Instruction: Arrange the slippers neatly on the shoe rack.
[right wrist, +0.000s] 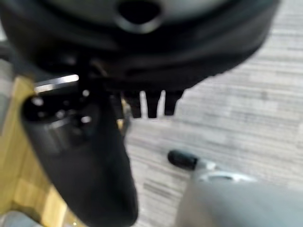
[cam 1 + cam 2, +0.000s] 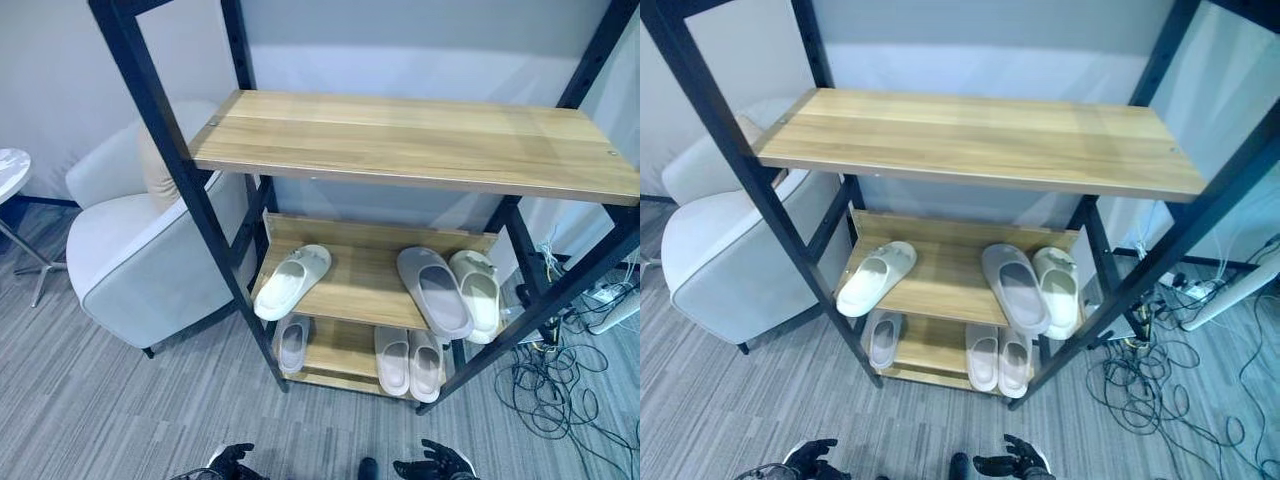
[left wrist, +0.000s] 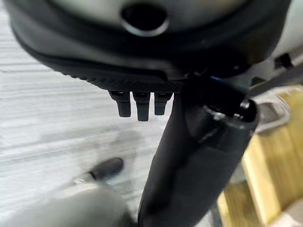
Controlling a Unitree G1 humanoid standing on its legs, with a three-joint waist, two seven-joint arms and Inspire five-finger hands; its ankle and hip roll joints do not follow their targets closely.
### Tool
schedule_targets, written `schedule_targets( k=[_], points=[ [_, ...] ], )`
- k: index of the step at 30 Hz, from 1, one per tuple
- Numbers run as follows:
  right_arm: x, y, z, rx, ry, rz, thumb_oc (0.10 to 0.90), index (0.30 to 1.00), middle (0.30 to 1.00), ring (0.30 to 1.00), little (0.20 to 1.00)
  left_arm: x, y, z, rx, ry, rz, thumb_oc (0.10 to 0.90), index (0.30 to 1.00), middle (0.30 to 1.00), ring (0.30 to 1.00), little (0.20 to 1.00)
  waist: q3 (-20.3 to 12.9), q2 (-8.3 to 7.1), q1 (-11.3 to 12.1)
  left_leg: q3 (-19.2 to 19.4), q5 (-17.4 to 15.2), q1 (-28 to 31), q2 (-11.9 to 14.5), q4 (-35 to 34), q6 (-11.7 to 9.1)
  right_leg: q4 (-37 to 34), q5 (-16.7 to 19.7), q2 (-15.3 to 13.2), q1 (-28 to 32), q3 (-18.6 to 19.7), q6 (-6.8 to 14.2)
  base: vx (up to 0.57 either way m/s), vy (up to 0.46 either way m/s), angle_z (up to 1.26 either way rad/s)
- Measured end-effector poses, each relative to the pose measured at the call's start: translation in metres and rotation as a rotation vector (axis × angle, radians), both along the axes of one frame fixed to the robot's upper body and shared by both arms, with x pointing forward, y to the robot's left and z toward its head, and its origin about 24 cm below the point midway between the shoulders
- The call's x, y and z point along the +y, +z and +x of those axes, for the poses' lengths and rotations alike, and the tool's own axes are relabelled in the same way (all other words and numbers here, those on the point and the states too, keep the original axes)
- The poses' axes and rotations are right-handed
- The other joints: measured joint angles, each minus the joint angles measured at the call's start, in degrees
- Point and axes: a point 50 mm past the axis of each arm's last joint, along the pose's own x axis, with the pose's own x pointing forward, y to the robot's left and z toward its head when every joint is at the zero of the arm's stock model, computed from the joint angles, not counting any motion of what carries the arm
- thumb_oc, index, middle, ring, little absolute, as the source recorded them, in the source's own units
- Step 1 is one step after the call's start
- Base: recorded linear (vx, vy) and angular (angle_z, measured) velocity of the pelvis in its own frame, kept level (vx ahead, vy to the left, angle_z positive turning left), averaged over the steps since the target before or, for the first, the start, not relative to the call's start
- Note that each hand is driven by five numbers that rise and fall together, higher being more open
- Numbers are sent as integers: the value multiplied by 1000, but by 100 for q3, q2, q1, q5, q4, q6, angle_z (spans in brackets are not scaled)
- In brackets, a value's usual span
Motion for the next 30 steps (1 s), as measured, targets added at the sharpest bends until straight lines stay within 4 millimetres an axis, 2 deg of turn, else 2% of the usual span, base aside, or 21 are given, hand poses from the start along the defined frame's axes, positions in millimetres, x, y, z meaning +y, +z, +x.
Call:
schedule_targets(
  k=[4, 8, 11, 14, 15, 18, 20, 27, 30],
  points=[
    [11, 9, 18, -90, 58, 29, 800, 900, 900, 900, 900, -4, 1, 4, -9, -17, -1, 800, 900, 900, 900, 900, -9, -3, -2, -2, -5, -8, -16, -2, -9, 0, -4, -16, -3, -3, 0, -15, 0, 1],
    [39, 24, 41, -207, 181, 98, 800, 900, 900, 900, 900, -4, 1, 3, -9, -38, 8, 800, 900, 900, 900, 900, -62, 0, 14, -27, -20, -75, -47, -4, -32, 0, -3, -50, -55, -24, -1, -42, 14, 5],
    [59, 42, 56, -316, 264, 167, 800, 900, 900, 900, 900, -5, 0, 3, -7, -43, 9, 800, 900, 900, 900, 900, -106, 4, 8, -67, -6, -141, -68, -1, -45, 0, 6, -79, -93, -92, 0, -10, 12, 9],
    [71, 63, 71, -424, 333, 212, 800, 900, 900, 900, 900, -5, 0, 3, -9, -49, 12, 800, 900, 900, 900, 900, -105, 5, 1, -123, 0, -157, -93, -1, -38, 0, 4, -111, -88, -143, 5, 7, 8, 11],
    [72, 71, 75, -460, 361, 218, 800, 900, 900, 900, 900, -5, 1, 3, -10, -52, 13, 800, 900, 900, 900, 900, -106, 5, 3, -140, 2, -165, -101, -1, -36, 0, 3, -123, -85, -149, 7, 13, 2, 9],
    [72, 114, 86, -644, 463, 245, 800, 900, 900, 900, 900, -4, 1, 1, -17, -51, 15, 800, 900, 900, 900, 900, -104, 10, -8, -155, 26, -126, -115, 1, -30, 0, 17, -149, -53, -159, -2, 9, 2, 4],
    [71, 137, 96, -761, 461, 262, 800, 900, 900, 900, 900, -3, 0, -1, -13, -55, 19, 800, 900, 900, 900, 900, -109, 9, -21, -152, 16, -61, -117, 0, -43, 0, 6, -150, 24, -161, 12, 19, -6, 0],
    [59, 165, 100, -867, 454, 251, 800, 900, 900, 900, 900, -7, -1, -3, -8, -56, 9, 800, 900, 900, 900, 900, -111, 12, -50, -142, -20, 14, -124, -15, -97, 0, -41, -161, 100, -159, 75, 17, -7, 0],
    [51, 173, 104, -907, 459, 177, 800, 900, 900, 900, 900, -7, -1, -4, -6, -54, 8, 800, 900, 900, 900, 900, -112, 15, -98, -142, -21, 14, -124, -25, -97, 0, -41, -163, 100, -156, 75, 10, -3, 0]
  ],
)
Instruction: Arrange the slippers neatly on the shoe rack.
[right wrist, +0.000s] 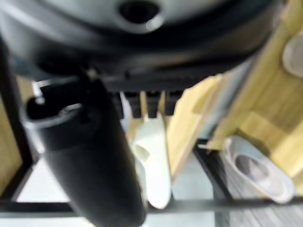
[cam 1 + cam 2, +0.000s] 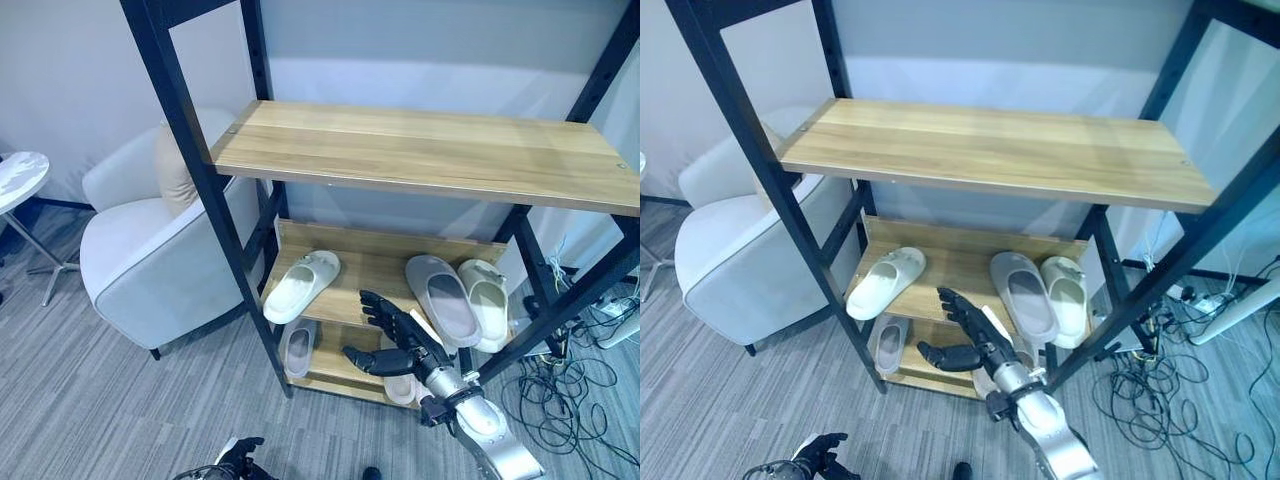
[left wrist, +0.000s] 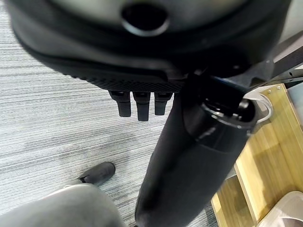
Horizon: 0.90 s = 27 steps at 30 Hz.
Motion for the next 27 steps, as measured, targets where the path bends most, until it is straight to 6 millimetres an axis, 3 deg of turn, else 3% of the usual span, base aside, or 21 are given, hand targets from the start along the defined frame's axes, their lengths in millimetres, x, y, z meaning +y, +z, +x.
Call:
schedule_targets(
  k=[7, 10, 16, 23, 27],
  points=[
    [-36, 20, 10, -171, -151, -315, 800, 900, 900, 900, 900, -2, -1, -3, 6, -36, 10, 800, 900, 900, 900, 900, -14, 45, -12, 7, 1, -1, 2, 4, 3, -1, 0, 0, -2, 2, 0, 28, -7, 0],
    [-61, 41, 17, -282, -187, -560, 800, 900, 900, 900, 900, -2, -2, -6, 14, -38, 8, 800, 900, 900, 900, 900, -20, 77, -23, 5, 17, -1, 4, 10, 31, -1, -1, 0, -2, 0, 1, 29, -2, 0],
    [-87, 78, 30, -448, -248, -798, 800, 900, 900, 900, 900, -1, -2, -10, 17, -53, 12, 800, 900, 900, 900, 900, -21, 110, -24, -3, 16, 3, 18, 6, 30, -4, -3, 16, 4, -12, 4, 33, -3, 0],
    [-102, 87, 32, -472, -242, -962, 800, 900, 900, 900, 900, -2, -2, -9, 8, -56, 6, 800, 900, 900, 900, 900, -11, 95, -14, -41, -1, -12, 12, 4, 4, -5, -13, 2, 6, -58, 17, 27, 1, 3],
    [-121, 85, 32, -420, -253, -1080, 800, 900, 900, 900, 900, 3, -1, -9, 7, -55, 16, 800, 900, 900, 900, 900, 3, 74, 10, -88, -1, -34, 11, 2, 4, -5, -37, -7, 8, -132, 51, 32, 4, 6]
  ],
)
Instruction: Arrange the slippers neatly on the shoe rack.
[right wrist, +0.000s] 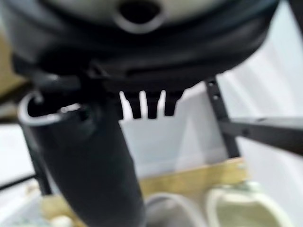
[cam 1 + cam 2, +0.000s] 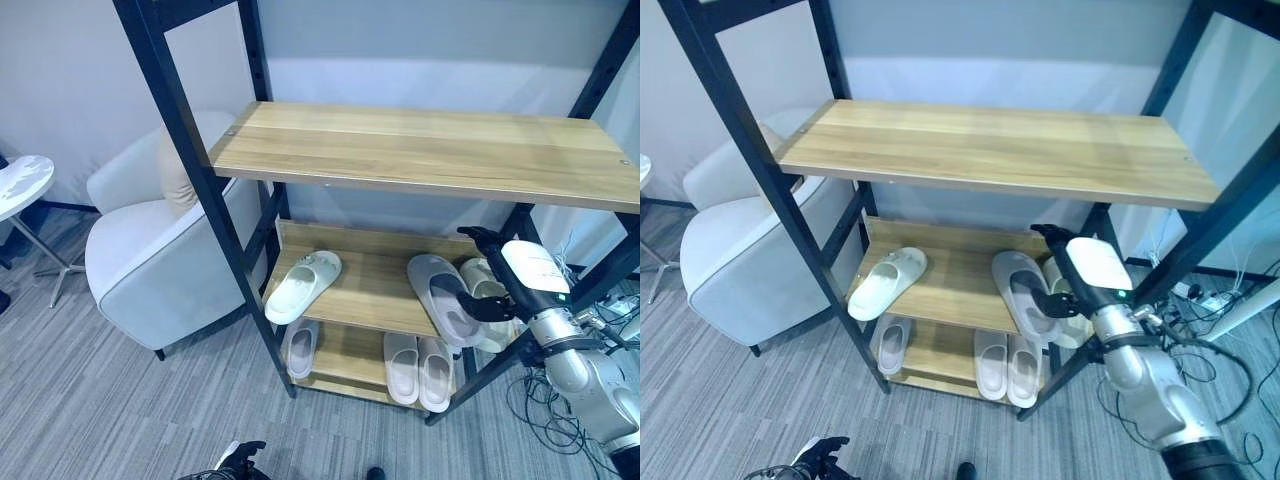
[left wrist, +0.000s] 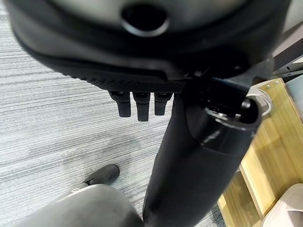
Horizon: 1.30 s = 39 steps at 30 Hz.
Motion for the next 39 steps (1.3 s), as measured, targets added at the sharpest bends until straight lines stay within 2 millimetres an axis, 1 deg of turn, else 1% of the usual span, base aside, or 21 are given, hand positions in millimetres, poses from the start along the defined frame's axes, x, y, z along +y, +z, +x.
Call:
schedule_targets(
  k=[6, 7, 10, 13, 17, 20, 21, 23, 24, 25, 26, 27, 28, 32, 37, 39],
  points=[
    [-11, -7, 5, 43, -39, -74, 800, 900, 900, 900, 900, 0, 0, 0, -1, -1, -2, 800, 900, 900, 900, 900, 29, -36, 37, -44, 1, -34, 5, 4, 4, -32, -20, -1, -11, -33, 19, 18, 4, 4],
    [-13, -8, 8, 58, -41, -100, 800, 900, 900, 900, 900, 0, 1, 2, -5, -4, -6, 800, 900, 900, 900, 900, 16, -7, 39, -46, 2, -43, 5, 18, 6, -33, -21, 0, -19, -33, 20, 0, 0, 0],
    [-14, -8, 11, 66, -43, -123, 800, 900, 900, 900, 900, 0, 1, 3, -13, -6, -12, 800, 900, 900, 900, 900, 39, -42, 103, -72, 12, -127, 4, 20, 19, -33, -25, 0, -88, -48, 25, 15, 3, 4],
    [-15, -9, 17, 70, -53, -130, 800, 900, 900, 900, 900, -1, 2, 5, -20, -9, -15, 800, 900, 900, 900, 900, 43, -38, 125, -100, 19, -156, 4, 22, 30, -33, -25, -4, -102, -86, 25, 9, 8, 6],
    [-17, -5, 20, 48, -70, -132, 800, 900, 900, 900, 900, -1, 4, 9, -38, -11, -19, 800, 900, 900, 900, 900, 150, -21, 213, -124, 21, -187, 4, 24, 31, -30, -21, -9, -115, -144, 20, 8, 9, 5],
    [-23, -9, 28, 75, -110, -150, 800, 900, 900, 900, 900, 0, 4, 10, -44, 5, -25, 800, 900, 900, 900, 900, 164, -36, 294, -156, 21, -211, 5, 24, 30, -30, -29, -9, -128, -172, 30, -13, 6, 7],
    [-23, -11, 32, 74, -119, -146, 800, 900, 900, 900, 900, 0, 4, 10, -47, 11, -28, 800, 900, 900, 900, 900, 200, -82, 365, -171, 23, -249, 4, 24, 31, 4, -30, -12, -149, -187, 32, -29, 7, 4],
    [-25, -14, 40, 88, -140, -156, 800, 900, 900, 900, 900, -1, 6, 14, -65, 9, -33, 800, 900, 900, 900, 900, 226, -95, 389, -187, 38, -333, 0, 25, 15, 3, -20, -19, -224, -199, 20, -12, 3, 5],
    [-27, -17, 41, 104, -152, -164, 800, 900, 900, 900, 900, 1, 6, 15, -68, 16, -31, 800, 900, 900, 900, 900, 245, -107, 416, -213, 42, -345, 0, 25, 11, 4, -20, -18, -225, -207, 19, -4, 5, 16],
    [-29, -20, 40, 119, -164, -170, 764, 846, 846, 846, 846, 2, 7, 15, -70, 18, -31, 800, 900, 900, 900, 900, 256, -124, 437, -254, 45, -360, 1, 25, 7, 4, -23, -18, -224, -235, 22, -5, 7, 16],
    [-30, -22, 40, 128, -170, -172, 635, 653, 653, 653, 653, 2, 7, 15, -72, 25, -33, 800, 900, 900, 900, 900, 262, -131, 466, -276, 46, -376, 2, 25, 8, 3, -27, -20, -227, -267, 26, -2, 12, 13],
    [-29, -23, 43, 128, -174, -163, 413, 319, 319, 319, 319, 2, 7, 15, -73, 36, -37, 800, 900, 900, 900, 900, 270, -141, 471, -278, 46, -380, 1, 25, 8, 3, -29, -23, -231, -286, 30, 0, 8, 6],
    [-29, -24, 45, 124, -183, -155, 400, 300, 300, 300, 300, 2, 7, 15, -73, 37, -38, 800, 900, 900, 900, 900, 276, -148, 463, -278, 46, -380, 0, 26, 8, 3, -30, -25, -231, -299, 32, 7, 12, 6],
    [-29, -25, 46, 119, -200, -142, 400, 300, 300, 300, 300, 4, 8, 17, -80, 43, -32, 800, 900, 900, 900, 900, 336, -147, 471, -328, 46, -389, -6, 26, 9, 3, -45, -34, -215, -343, 52, 22, 13, 5],
    [-27, -22, 47, 93, -199, -137, 400, 300, 300, 300, 300, 4, 8, 17, -85, 48, -24, 800, 900, 900, 900, 900, 354, -132, 460, -347, 47, -357, -6, 26, 9, 3, -49, -34, -193, -352, 56, 18, 4, 1],
    [-22, -20, 44, 72, -179, -124, 400, 300, 300, 300, 300, 4, 8, 17, -84, 49, -25, 800, 900, 900, 900, 900, 354, -127, 444, -360, 47, -309, -6, 25, 9, 3, -53, -35, -164, -357, 60, 17, -2, 1]
  ],
)
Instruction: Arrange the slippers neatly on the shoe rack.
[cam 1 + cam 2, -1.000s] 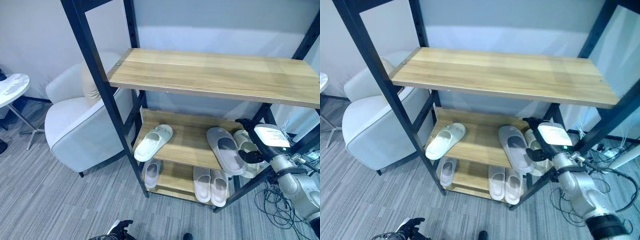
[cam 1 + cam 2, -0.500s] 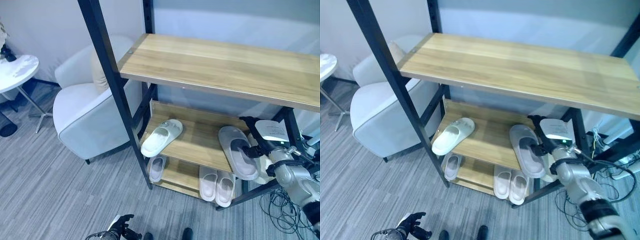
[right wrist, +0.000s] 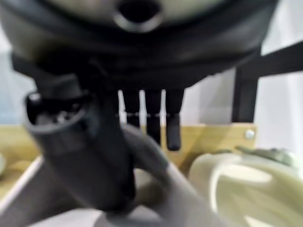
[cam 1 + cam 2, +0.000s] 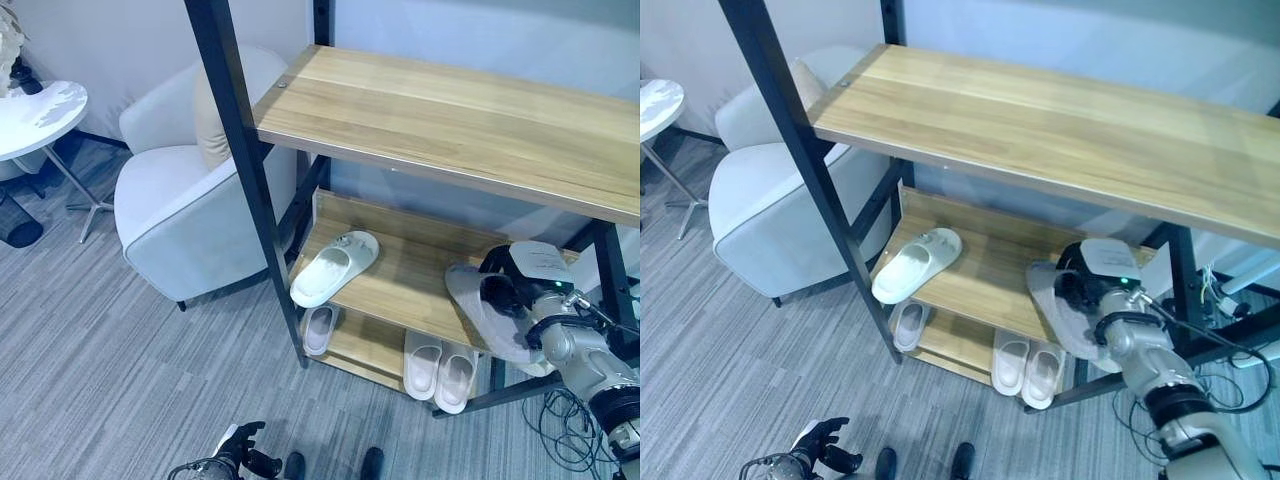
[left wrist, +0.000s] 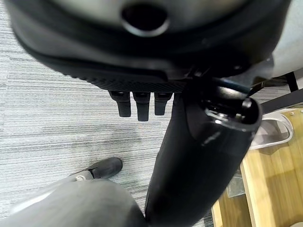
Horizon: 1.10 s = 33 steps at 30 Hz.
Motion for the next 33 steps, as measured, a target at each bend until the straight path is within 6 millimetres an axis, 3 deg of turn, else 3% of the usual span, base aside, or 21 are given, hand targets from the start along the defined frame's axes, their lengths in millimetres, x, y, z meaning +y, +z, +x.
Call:
schedule_targets(
  k=[2, 10, 13, 18, 25, 33],
  points=[
    [18, 7, -6, -53, 88, 21, 400, 300, 300, 300, 300, 0, 0, 0, 0, 16, -3, 800, 900, 900, 900, 900, -2, 8, -27, 5, 0, 37, 0, 1, 0, 1, 1, 0, 31, 4, -1, 0, 0, 0],
    [44, 25, -19, -164, 216, 76, 400, 300, 300, 300, 300, 0, 0, -3, 1, 22, -5, 800, 900, 900, 900, 900, -4, 20, -25, 34, 0, 117, -5, -2, 0, 1, 1, -5, 107, 25, -2, 0, 0, -1],
    [65, 34, -31, -250, 283, 171, 400, 300, 300, 300, 300, 0, -1, -4, 4, 12, 1, 800, 900, 900, 900, 900, -11, 34, -84, 55, 0, 138, -6, -1, 0, 2, 8, -3, 111, 44, -12, -9, -3, -3],
    [96, 32, -46, -232, 422, 370, 400, 300, 300, 300, 300, 0, -1, -4, 7, -5, 8, 800, 900, 900, 900, 900, -15, 39, -167, 121, -2, 201, -10, -1, -1, 2, 15, -3, 146, 119, -21, -24, -1, -6],
    [125, 4, -66, -8, 538, 632, 400, 300, 300, 300, 300, 1, -1, -7, 10, 12, 7, 800, 900, 900, 900, 900, -16, 40, -184, 259, -25, 181, -14, -10, -33, 2, 20, -4, 116, 208, -23, -47, 0, -9],
    [150, -41, -85, 304, 613, 720, 400, 300, 300, 300, 300, 1, 0, -2, -5, -11, 15, 800, 900, 900, 900, 900, -1, 15, -194, 269, 27, -17, -19, 1, 4, 3, 102, -2, -88, 231, -92, -112, -8, -1]
  ],
)
